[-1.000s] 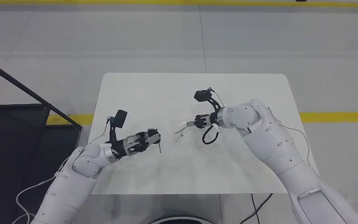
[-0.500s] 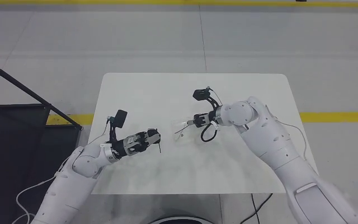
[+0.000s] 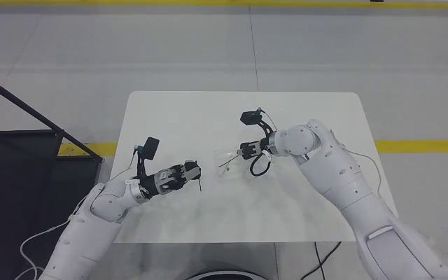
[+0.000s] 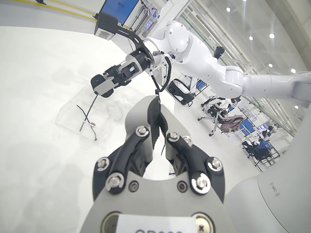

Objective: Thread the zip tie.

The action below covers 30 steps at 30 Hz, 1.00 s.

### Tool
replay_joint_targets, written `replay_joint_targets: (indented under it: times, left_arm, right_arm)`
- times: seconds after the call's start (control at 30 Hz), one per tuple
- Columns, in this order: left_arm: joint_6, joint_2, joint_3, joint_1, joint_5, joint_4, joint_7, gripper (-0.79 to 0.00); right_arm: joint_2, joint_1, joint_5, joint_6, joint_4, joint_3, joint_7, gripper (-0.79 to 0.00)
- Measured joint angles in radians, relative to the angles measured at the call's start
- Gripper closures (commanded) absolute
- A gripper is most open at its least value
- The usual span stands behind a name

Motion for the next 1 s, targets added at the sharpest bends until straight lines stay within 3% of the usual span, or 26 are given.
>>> replay_joint_targets:
  times: [0.23,0.6,1.0]
  left_arm:
    - [0.000,0.000,0.000,0.000,0.000,0.000,0.000,0.000]
    - [0.016,0.000,-0.008,0.003,0.012,-0.006,0.015,0.000]
    - [0.169,-0.021,-0.046,0.082,0.373,-0.085,0.342,0.000]
  right_arm:
    - [-0.002,-0.002,-0.002,-0.009,0.006,0.012,-0.010,-0.003]
    - [0.019,-0.043,0.009,-0.040,-0.049,0.076,-0.027,0.000]
    - [0.087,-0.209,0.050,-0.068,-0.220,0.261,-0.082,0.000]
